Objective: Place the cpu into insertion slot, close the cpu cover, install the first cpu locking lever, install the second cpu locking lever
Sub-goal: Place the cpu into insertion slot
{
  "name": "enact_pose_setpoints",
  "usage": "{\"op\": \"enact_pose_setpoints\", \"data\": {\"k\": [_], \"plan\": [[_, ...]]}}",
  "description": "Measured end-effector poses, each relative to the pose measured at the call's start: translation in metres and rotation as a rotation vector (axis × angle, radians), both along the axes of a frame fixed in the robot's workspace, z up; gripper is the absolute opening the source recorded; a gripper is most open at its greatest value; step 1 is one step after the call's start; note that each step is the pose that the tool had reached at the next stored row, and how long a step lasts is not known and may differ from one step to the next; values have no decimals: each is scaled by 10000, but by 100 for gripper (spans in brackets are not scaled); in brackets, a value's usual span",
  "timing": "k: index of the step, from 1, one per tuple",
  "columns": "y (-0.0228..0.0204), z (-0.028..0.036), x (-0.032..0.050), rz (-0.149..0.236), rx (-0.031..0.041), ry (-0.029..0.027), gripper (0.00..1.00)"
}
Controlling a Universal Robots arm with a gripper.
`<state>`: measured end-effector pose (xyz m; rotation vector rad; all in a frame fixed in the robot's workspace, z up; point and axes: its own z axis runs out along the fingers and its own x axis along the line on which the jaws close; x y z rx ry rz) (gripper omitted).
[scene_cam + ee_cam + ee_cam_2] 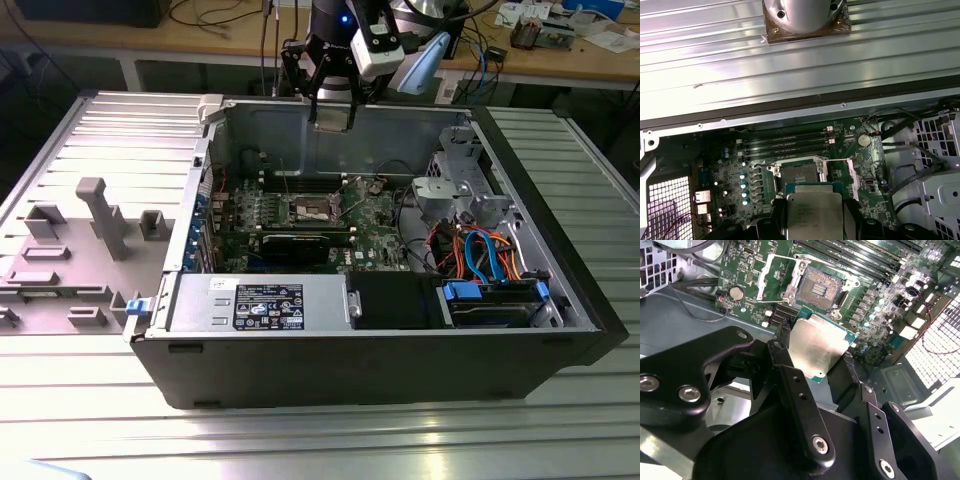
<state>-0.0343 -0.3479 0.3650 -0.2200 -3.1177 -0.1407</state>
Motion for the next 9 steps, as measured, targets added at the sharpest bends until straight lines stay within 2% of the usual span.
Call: {"op": "enact_pose_setpoints", "data": {"k": [9], "plan": [[0,0,0,-51,0,0,55]]}}
